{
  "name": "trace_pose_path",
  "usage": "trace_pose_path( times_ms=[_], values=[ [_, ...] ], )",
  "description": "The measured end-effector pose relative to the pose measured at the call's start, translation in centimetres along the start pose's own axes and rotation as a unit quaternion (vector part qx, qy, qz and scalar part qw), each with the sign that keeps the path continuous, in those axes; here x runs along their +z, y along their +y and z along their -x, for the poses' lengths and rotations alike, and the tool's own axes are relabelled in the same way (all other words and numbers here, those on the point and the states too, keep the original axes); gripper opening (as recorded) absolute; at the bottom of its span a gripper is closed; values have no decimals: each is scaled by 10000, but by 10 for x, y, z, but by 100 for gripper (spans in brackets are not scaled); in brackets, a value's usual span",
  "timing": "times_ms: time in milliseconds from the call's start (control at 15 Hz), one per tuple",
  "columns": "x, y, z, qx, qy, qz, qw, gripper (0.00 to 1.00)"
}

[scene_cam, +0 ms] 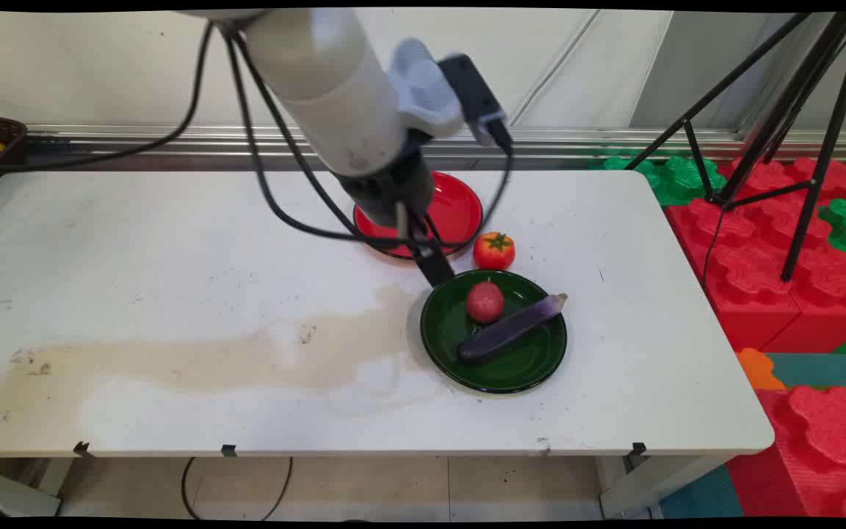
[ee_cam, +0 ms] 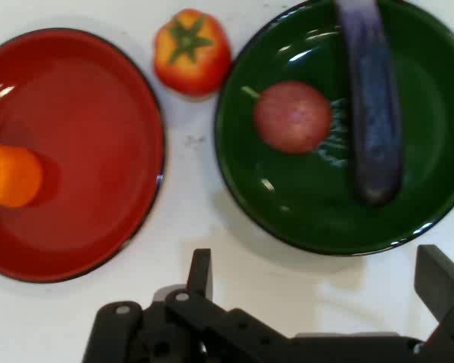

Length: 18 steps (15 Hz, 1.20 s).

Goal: Pick up the eggplant from the green plate

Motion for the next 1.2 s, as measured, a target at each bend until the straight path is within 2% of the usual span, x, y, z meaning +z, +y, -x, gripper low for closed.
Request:
trace_pose_path(
  times_ms=[533, 1200],
  values=[
    [43, 38, -35, -123, -100, 117, 9998, 100],
    [127, 57, -57, -163, -319, 235, 9991, 100]
  ],
)
